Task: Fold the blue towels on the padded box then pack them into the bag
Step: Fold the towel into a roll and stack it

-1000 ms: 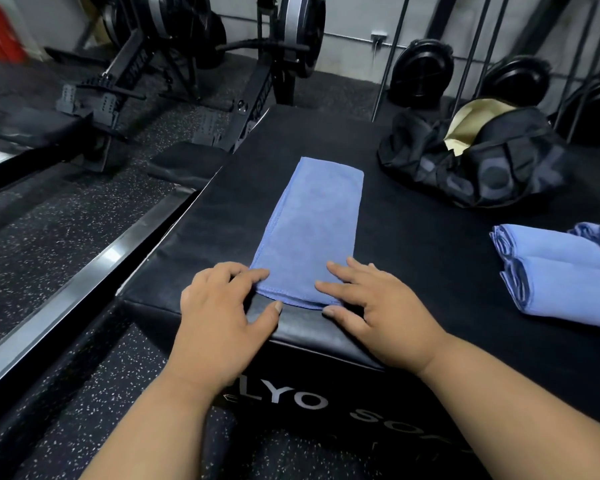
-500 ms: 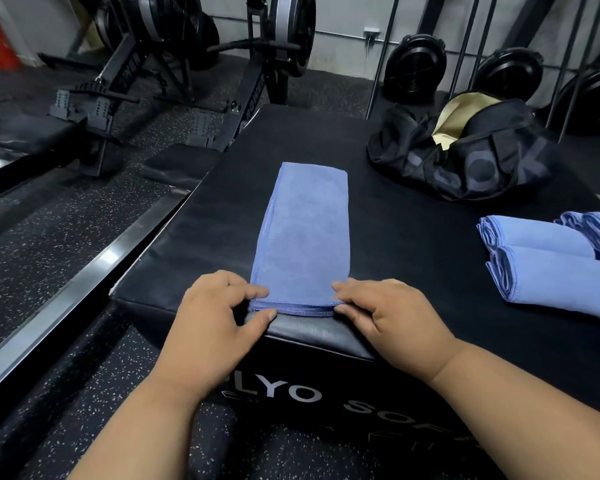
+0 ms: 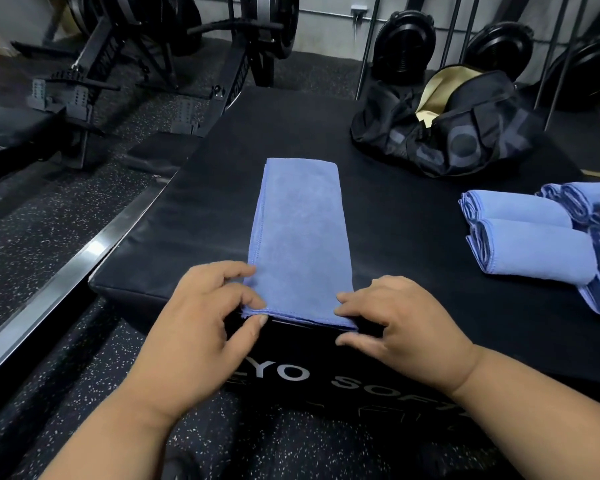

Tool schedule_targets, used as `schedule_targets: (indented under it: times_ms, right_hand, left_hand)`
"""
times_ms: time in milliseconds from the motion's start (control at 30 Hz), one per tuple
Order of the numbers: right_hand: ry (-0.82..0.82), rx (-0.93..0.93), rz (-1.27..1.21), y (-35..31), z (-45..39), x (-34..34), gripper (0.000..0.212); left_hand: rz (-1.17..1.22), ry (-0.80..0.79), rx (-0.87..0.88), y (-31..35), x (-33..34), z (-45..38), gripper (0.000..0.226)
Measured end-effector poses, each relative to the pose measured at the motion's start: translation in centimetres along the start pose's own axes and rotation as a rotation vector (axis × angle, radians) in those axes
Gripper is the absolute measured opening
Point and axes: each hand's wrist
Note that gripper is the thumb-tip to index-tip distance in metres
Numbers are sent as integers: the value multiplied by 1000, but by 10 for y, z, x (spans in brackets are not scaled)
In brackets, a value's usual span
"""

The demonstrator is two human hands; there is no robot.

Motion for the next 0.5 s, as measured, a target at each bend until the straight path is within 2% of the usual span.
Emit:
schedule_targets:
  times_ms: [67,167,233,300,500]
  right_hand:
    - [18,-46,25,-3,0,-4,14]
    - [106,-42,-78,-9,1,-10,16]
    - [164,105,-283,-12,0,-15,13]
    - [160,319,-478,-13,-4,-19,14]
    - [121,646,-655,-6,-31,-8,7]
  left_hand:
    - [37,-15,14,10,-5,0,18]
    - [168,-53,-105,19,-5,2,10]
    - [262,-60,-188,22,-4,1,19]
    - [284,-24,-202,24,-2,-6,17]
    - [307,59,-404,19,21,-34,7]
Point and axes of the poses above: each hand's wrist, its own z-axis away from the middle knuckle, its own x-axis out of the palm, y = z × x, and after that the axes turned 6 degrees about y, right-handed
